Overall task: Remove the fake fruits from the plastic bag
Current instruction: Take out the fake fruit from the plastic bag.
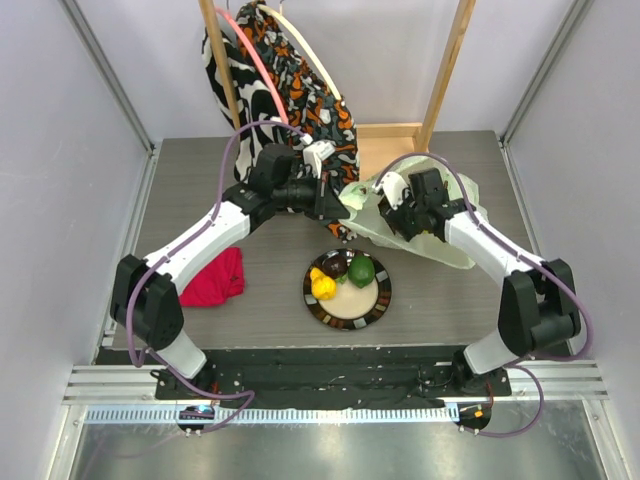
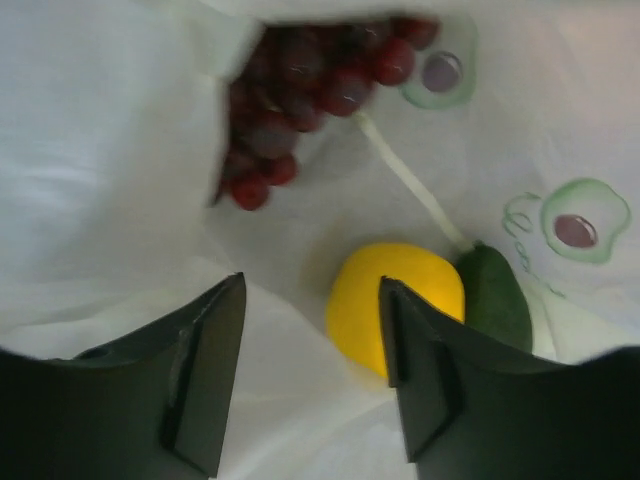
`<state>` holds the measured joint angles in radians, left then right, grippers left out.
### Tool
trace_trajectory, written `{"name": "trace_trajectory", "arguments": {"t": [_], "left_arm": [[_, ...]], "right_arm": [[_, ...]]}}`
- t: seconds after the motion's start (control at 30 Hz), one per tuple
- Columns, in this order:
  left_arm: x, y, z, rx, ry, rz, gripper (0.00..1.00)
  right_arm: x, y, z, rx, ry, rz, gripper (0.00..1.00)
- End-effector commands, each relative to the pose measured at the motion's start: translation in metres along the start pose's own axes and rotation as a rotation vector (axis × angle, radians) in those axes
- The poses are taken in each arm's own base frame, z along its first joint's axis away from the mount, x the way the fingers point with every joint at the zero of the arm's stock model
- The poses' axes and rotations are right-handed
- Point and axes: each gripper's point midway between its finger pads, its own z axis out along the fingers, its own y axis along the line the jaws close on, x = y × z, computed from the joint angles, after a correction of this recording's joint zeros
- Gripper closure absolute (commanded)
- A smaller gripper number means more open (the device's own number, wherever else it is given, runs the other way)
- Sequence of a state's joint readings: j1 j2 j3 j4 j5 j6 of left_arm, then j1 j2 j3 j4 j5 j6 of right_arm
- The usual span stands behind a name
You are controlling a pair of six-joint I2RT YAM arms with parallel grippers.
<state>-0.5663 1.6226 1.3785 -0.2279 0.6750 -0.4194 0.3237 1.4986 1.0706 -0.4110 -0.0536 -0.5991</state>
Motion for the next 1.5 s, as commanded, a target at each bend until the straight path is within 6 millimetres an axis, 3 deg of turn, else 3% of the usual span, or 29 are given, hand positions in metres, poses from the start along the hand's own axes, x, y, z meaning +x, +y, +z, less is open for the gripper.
{"name": "trace_trajectory", "arguments": {"t": [0.0, 0.1, 0.3, 0.43, 0.63, 0.73, 0.9, 1.0, 1.03, 1.1, 1.13, 1.23, 1.27, 1.3, 1.37, 1.4, 1.47], "left_arm": [[-0.014, -0.016, -0.012, 0.039, -0.053, 0.052, 1.0], [-0.013, -0.016, -0.013, 0.039, -0.05, 0.053, 1.0], [-0.007, -0.013, -0.01, 0.04, -0.038, 0.039, 1.0], [-0.007, -0.014, -0.008, 0.043, -0.038, 0.039, 1.0], [-0.01, -0.015, -0.005, 0.049, -0.042, 0.043, 1.0], [-0.013, -0.016, -0.003, 0.05, -0.045, 0.047, 1.0], [-0.015, -0.016, 0.001, 0.053, -0.045, 0.05, 1.0], [-0.016, -0.014, 0.002, 0.044, -0.044, 0.049, 1.0], [-0.016, -0.012, 0.003, 0.039, -0.043, 0.046, 1.0], [-0.016, -0.011, 0.004, 0.034, -0.044, 0.048, 1.0], [-0.018, -0.01, 0.005, 0.03, -0.045, 0.049, 1.0], [-0.02, -0.008, 0.008, 0.025, -0.043, 0.06, 1.0], [-0.02, -0.004, 0.009, 0.018, -0.041, 0.059, 1.0], [-0.021, -0.004, 0.01, 0.014, -0.041, 0.064, 1.0], [-0.027, -0.003, 0.011, 0.008, -0.051, 0.073, 1.0], [-0.028, -0.002, 0.012, 0.005, -0.048, 0.079, 1.0], [-0.034, -0.003, 0.013, 0.004, -0.056, 0.093, 1.0]], "right_arm": [[-0.003, -0.058, 0.002, 0.205, 0.011, 0.112, 0.24], [0.016, -0.076, 0.009, 0.277, 0.052, 0.161, 0.11], [0.036, -0.088, 0.025, 0.321, 0.099, 0.192, 0.09], [0.057, -0.083, 0.038, 0.313, 0.164, 0.163, 0.03], [0.087, -0.073, 0.049, 0.296, 0.244, 0.131, 0.03], [0.09, -0.074, 0.049, 0.28, 0.248, 0.119, 0.14], [0.069, -0.081, 0.035, 0.239, 0.203, 0.006, 0.59], [0.035, -0.092, 0.005, 0.233, 0.135, 0.012, 0.67], [0.015, -0.092, -0.013, 0.217, 0.063, 0.019, 0.69], [-0.003, -0.088, -0.039, 0.19, 0.026, 0.031, 0.72], [-0.021, -0.083, -0.064, 0.166, -0.051, 0.038, 0.72], [-0.047, -0.046, -0.106, 0.019, -0.173, 0.026, 0.71], [-0.061, -0.029, -0.132, -0.033, -0.257, -0.029, 0.7], [-0.057, -0.01, -0.144, -0.092, -0.251, -0.051, 0.69], [-0.069, 0.031, -0.17, -0.209, -0.318, -0.16, 0.65], [-0.063, 0.052, -0.181, -0.285, -0.296, -0.177, 0.65], [-0.069, 0.088, -0.196, -0.384, -0.321, -0.201, 0.66]]}}
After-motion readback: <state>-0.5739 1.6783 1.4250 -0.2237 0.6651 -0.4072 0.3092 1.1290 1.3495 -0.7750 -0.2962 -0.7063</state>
